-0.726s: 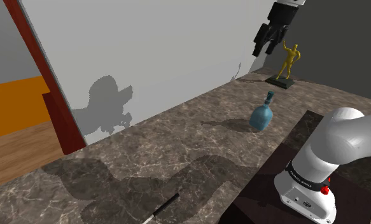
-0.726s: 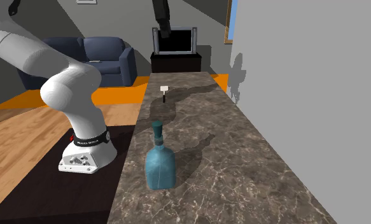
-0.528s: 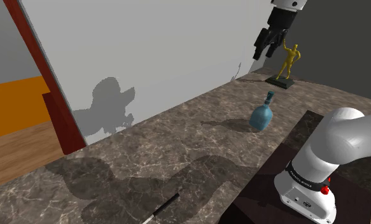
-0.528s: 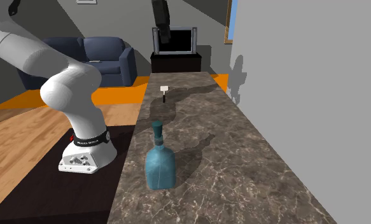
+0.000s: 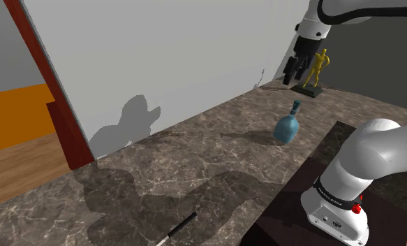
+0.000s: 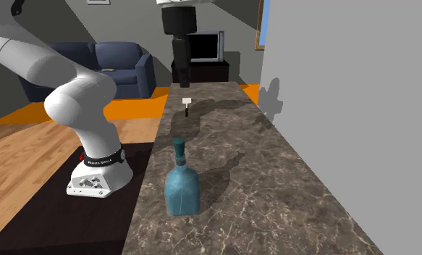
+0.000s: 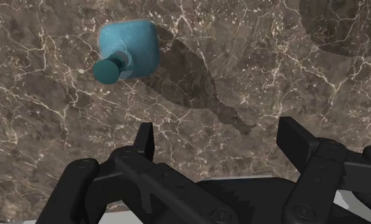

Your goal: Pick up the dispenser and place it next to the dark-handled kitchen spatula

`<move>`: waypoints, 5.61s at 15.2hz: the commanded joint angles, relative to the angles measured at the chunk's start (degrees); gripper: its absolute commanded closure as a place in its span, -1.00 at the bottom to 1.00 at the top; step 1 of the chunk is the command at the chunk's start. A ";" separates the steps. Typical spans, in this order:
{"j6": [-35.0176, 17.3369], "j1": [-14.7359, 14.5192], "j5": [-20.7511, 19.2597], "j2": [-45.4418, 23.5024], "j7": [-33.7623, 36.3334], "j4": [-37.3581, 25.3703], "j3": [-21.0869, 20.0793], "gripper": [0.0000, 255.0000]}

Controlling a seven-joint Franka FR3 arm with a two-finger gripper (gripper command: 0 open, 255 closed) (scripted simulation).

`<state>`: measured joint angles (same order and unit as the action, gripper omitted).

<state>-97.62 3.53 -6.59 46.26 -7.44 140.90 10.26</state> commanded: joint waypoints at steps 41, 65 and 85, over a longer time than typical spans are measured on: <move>-12.58 4.75 -10.81 -7.49 -9.54 9.55 9.47 1.00; 5.99 3.64 -7.68 -6.51 -11.27 -8.09 6.05 1.00; 20.11 2.76 -5.96 -11.32 -13.12 -27.02 4.48 1.00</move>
<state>-78.39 6.38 -12.69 35.51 -20.48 115.32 14.85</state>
